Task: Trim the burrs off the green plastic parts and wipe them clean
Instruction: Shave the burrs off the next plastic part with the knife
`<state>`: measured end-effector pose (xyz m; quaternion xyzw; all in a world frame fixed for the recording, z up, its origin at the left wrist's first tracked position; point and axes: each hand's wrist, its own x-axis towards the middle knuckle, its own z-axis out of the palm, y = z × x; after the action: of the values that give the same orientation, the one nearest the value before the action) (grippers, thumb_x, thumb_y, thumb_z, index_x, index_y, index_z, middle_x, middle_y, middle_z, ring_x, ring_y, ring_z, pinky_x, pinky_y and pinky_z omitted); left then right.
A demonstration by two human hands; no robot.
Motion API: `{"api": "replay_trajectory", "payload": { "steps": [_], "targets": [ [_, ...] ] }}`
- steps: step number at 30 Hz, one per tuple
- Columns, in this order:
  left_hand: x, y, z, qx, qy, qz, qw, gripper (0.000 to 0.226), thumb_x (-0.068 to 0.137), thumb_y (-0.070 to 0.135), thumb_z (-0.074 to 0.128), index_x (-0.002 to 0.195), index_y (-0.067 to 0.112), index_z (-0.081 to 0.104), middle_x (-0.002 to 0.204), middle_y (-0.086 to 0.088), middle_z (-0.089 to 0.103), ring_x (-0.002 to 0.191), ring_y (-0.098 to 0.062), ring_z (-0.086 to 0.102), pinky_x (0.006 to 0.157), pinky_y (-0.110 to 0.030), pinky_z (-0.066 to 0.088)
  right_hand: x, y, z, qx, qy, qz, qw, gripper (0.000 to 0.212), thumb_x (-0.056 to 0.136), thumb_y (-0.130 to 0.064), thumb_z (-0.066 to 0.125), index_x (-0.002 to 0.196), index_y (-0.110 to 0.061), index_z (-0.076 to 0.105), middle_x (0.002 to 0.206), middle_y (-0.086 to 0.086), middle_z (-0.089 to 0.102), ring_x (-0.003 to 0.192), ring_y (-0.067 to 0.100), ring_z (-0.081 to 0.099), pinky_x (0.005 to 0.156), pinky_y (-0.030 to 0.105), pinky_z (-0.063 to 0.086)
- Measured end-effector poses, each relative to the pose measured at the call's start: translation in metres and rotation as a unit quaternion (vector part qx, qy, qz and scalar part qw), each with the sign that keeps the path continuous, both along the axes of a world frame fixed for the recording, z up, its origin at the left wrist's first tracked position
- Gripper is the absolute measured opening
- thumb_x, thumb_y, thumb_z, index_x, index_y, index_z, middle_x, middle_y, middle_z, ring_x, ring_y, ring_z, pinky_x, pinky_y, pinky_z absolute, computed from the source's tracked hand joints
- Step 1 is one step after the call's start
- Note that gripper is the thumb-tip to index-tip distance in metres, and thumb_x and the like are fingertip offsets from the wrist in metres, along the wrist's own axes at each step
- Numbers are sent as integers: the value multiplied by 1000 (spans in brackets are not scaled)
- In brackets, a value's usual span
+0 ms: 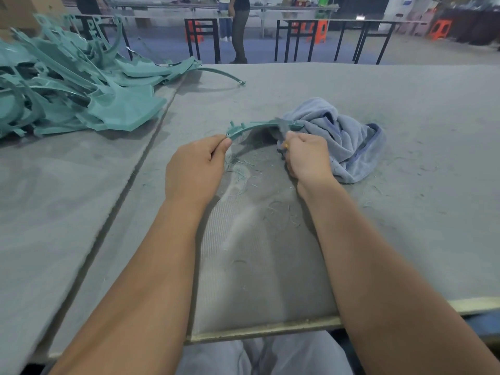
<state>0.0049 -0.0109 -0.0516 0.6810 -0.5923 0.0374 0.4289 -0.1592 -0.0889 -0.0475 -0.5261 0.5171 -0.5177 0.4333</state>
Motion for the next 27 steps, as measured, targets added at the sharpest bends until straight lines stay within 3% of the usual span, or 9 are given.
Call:
{"api": "replay_trajectory", "payload": {
  "steps": [3, 8, 13, 20, 27],
  "targets": [
    [-2, 0, 0, 11, -8, 1, 1000, 32, 100, 43, 43, 87, 24, 65, 51, 6, 45, 54, -7, 45, 48, -27, 27, 3, 5, 0, -3, 24, 55, 998, 38, 94, -22, 51, 57, -20, 46, 47, -3, 31, 44, 14, 22, 45, 25, 20],
    [-2, 1, 1, 1, 21, -4, 1000, 29, 99, 43, 45, 97, 28, 69, 55, 8, 51, 59, -8, 50, 50, -25, 31, -2, 3, 2, 16, -49, -45, 998, 31, 96, -21, 46, 65, -18, 45, 61, 7, 42, 53, 16, 29, 49, 27, 24],
    [-1, -1, 1, 3, 1, 13, 1000, 29, 100, 43, 44, 100, 29, 70, 54, 11, 46, 58, -13, 44, 50, -22, 26, 0, 1, -2, -23, 46, -44, 998, 32, 96, -22, 49, 64, -14, 51, 52, -3, 39, 51, 14, 31, 49, 25, 28],
    [-2, 0, 1, 1, 9, 2, 1000, 30, 100, 41, 45, 101, 27, 71, 58, 7, 50, 67, -21, 52, 57, -32, 35, -6, -3, -1, -5, -14, 4, 1000, 49, 94, -18, 51, 46, -20, 49, 46, -2, 37, 45, 13, 26, 49, 27, 22],
    [-3, 2, 1, 0, 12, -15, 1000, 30, 100, 42, 45, 103, 28, 71, 57, 7, 51, 65, -21, 53, 57, -34, 41, -7, -2, -2, 8, -51, 32, 998, 47, 98, -18, 46, 51, -21, 45, 39, -7, 32, 36, 9, 21, 41, 21, 19]
  ]
}}
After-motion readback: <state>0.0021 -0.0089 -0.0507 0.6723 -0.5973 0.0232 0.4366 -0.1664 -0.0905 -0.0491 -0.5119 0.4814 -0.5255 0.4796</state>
